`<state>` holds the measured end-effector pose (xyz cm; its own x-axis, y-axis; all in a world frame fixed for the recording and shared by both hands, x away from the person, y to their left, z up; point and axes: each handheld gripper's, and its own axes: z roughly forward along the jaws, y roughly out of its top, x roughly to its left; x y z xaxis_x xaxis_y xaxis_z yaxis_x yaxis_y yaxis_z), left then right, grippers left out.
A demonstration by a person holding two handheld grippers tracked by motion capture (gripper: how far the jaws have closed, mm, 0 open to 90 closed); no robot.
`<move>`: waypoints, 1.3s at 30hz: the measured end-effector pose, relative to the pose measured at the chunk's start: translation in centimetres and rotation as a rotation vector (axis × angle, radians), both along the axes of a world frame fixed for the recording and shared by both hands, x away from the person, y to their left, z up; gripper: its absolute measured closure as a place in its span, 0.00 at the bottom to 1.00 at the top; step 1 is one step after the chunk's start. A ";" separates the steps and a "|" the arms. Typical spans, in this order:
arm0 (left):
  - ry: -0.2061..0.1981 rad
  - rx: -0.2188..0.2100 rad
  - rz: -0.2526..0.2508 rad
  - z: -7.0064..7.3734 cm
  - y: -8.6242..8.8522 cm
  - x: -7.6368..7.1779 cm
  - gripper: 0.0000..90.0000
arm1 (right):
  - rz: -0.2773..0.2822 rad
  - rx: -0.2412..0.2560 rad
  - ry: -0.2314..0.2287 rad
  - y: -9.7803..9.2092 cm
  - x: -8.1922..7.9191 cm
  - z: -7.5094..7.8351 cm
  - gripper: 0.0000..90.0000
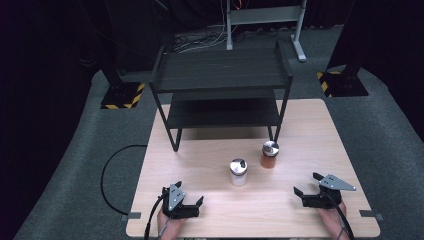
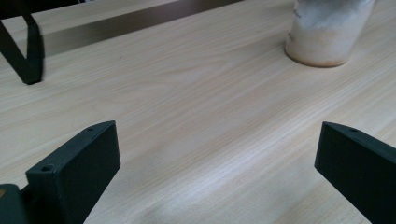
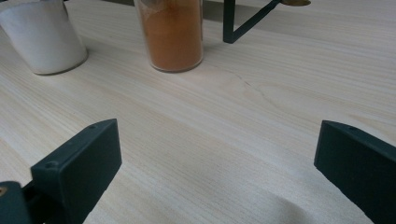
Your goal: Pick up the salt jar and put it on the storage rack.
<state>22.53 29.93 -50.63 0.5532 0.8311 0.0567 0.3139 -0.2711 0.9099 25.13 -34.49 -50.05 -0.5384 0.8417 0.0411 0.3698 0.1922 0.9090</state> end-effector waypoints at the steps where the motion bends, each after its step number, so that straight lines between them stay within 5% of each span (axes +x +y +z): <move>1: 0.000 0.000 0.000 0.0 0.0 0.0 0.00 | 0.001 -0.001 0.000 0.0 0.0 0.0 0.00; 9: -0.018 -0.031 -0.030 0.0 0.4 0.2 0.00 | 0.004 0.003 -0.003 -0.1 0.0 0.0 0.00; 11: -0.010 -0.077 -0.039 0.0 0.4 0.3 0.00 | 0.006 0.003 -0.005 -0.2 0.0 -0.1 0.00; 18: -0.048 -0.063 -0.094 0.9 -1.7 0.7 0.00 | 0.006 0.005 -0.004 -0.2 0.0 -0.1 0.00; 28: -0.081 -0.105 -0.183 0.9 -5.0 2.3 0.00 | 0.006 0.005 -0.007 -0.2 0.0 -0.1 0.00; 39: -0.084 -0.125 -0.187 0.2 -8.2 3.5 0.00 | 0.006 0.004 -0.004 -0.2 0.0 0.0 0.00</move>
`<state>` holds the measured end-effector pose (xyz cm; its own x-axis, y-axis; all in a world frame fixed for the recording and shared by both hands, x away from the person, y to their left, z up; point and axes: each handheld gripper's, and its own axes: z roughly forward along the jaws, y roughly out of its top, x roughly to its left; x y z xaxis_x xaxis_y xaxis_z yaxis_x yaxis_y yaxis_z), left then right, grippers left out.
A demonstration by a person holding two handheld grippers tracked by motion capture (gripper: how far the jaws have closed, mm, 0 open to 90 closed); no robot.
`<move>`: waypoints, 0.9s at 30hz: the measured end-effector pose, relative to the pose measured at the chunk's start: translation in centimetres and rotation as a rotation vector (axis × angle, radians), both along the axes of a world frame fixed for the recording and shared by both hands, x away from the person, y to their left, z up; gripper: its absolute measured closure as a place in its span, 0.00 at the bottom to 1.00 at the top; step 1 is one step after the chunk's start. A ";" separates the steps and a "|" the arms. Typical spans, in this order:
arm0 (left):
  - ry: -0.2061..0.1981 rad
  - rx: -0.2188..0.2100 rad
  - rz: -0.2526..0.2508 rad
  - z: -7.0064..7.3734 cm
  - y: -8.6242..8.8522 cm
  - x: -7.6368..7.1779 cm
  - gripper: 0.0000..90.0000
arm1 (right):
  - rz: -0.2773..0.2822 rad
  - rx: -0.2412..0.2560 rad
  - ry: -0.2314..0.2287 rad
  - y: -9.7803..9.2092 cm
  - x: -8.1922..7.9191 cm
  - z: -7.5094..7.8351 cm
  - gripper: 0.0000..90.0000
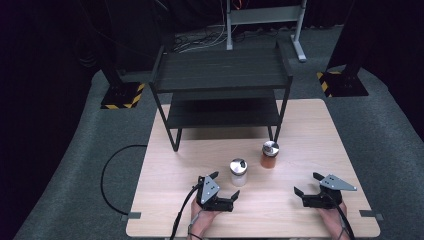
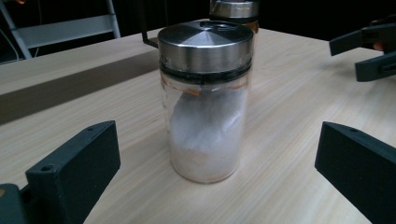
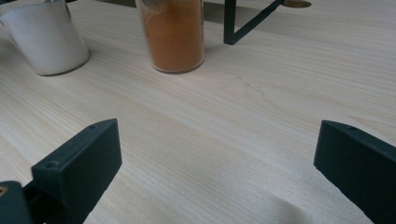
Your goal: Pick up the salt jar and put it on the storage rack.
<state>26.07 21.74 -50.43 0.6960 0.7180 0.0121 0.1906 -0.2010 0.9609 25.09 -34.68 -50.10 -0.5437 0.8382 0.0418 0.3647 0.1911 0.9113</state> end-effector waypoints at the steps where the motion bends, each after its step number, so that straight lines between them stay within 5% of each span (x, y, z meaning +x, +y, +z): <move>1: 0.006 -0.012 0.020 -0.2 -0.6 0.1 0.00 | 0.000 0.000 0.000 0.0 0.0 0.0 0.00; 23: -0.005 -0.010 0.194 -1.1 -6.7 0.0 0.01 | 0.001 -0.005 -0.001 0.0 0.0 0.0 0.00; 27: 0.033 -0.048 0.245 -1.3 -7.1 0.2 0.09 | -0.001 -0.001 -0.002 0.0 0.0 0.0 0.00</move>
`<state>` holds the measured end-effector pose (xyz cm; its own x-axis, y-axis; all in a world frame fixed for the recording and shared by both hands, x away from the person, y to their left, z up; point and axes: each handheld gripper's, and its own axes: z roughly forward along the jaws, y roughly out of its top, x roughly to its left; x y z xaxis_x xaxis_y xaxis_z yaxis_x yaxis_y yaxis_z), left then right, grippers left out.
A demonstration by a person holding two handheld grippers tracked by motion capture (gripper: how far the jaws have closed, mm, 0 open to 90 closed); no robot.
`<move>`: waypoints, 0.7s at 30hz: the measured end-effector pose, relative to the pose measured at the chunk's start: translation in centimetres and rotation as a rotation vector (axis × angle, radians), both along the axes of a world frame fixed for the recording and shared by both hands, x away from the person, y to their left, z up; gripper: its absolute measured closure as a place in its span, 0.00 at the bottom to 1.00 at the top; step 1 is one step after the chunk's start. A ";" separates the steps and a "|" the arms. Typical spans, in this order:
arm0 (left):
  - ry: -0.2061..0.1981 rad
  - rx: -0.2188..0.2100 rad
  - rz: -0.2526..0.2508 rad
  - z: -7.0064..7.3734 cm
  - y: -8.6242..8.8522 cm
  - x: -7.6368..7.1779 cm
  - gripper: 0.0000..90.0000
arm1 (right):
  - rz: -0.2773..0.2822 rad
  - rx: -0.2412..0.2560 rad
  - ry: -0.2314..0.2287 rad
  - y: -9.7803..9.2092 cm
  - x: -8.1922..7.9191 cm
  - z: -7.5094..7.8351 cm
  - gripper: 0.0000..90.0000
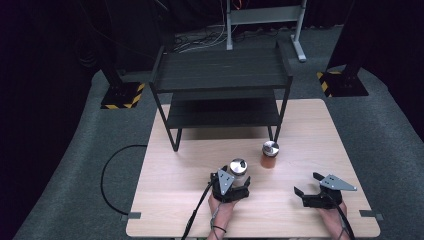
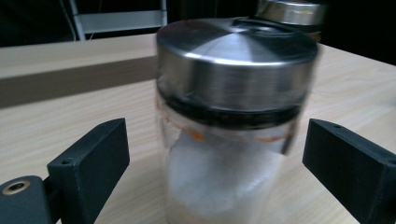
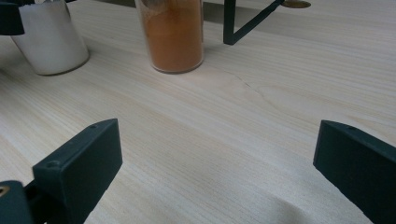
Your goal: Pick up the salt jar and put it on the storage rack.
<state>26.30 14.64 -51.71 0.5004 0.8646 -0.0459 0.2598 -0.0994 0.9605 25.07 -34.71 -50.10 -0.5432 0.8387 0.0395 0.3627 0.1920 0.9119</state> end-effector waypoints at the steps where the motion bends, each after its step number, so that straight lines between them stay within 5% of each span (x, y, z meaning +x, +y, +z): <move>1: 0.000 0.000 0.000 0.0 0.0 0.0 0.14 | 0.000 0.000 0.000 0.0 0.0 0.0 0.00; 2: 0.048 0.032 -0.008 0.5 -0.3 0.7 0.23 | 0.000 0.001 -0.001 0.0 0.0 0.0 0.00; 4: 0.040 0.064 -0.020 0.6 -0.7 0.9 0.34 | -0.001 0.001 -0.002 0.0 0.0 0.0 0.00; 21: 0.056 0.056 0.011 1.0 -0.6 0.6 0.35 | -0.001 0.005 -0.004 -0.1 -0.1 -0.1 0.00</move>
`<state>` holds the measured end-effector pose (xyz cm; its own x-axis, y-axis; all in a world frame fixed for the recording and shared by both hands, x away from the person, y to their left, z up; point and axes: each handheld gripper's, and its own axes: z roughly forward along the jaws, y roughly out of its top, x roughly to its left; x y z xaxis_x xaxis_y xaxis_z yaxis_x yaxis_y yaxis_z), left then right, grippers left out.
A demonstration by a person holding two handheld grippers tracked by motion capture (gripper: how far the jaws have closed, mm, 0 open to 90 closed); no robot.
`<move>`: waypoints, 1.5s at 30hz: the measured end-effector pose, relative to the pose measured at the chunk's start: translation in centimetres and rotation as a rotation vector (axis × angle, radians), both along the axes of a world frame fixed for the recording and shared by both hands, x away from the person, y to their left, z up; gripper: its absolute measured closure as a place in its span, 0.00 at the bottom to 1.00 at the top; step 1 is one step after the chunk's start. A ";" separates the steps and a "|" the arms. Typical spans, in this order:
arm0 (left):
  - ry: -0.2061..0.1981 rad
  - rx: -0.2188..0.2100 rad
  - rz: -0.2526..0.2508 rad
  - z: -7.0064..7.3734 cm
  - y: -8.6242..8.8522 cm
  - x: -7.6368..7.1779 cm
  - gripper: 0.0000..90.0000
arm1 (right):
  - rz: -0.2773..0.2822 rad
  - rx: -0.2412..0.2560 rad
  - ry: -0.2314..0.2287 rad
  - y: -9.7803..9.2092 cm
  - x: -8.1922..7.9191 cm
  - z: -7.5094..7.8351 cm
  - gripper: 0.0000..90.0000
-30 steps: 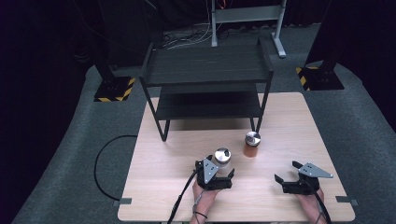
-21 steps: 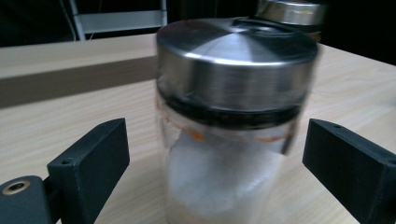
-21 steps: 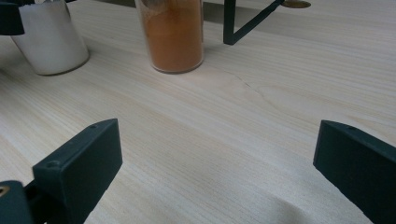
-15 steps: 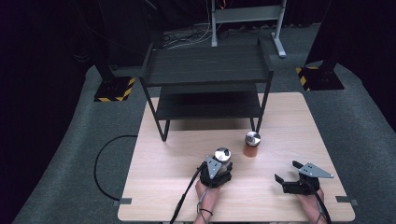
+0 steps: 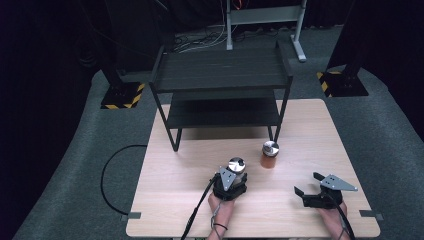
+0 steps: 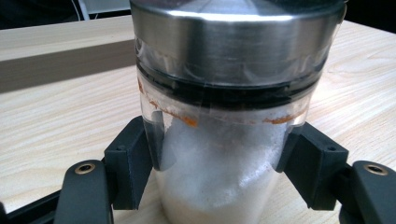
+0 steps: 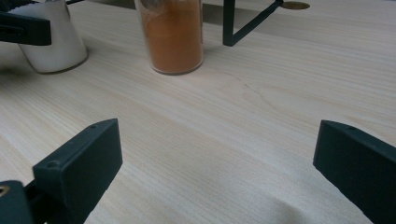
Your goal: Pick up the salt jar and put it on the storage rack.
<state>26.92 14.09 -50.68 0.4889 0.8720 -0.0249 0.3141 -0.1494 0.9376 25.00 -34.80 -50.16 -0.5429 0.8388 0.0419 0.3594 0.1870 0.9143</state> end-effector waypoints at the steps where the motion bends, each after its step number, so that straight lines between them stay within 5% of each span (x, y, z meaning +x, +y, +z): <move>1: -0.004 -0.003 0.003 0.0 0.0 -0.1 0.35 | 0.000 0.000 0.000 0.0 0.0 0.0 0.00; 25: -0.041 0.008 -0.030 2.3 3.2 -0.9 0.35 | 0.002 0.003 -0.001 -0.1 0.0 0.0 0.00; 45: -0.062 0.027 -0.072 5.7 4.5 -0.6 0.35 | 0.003 -0.002 0.006 0.0 0.1 0.1 0.01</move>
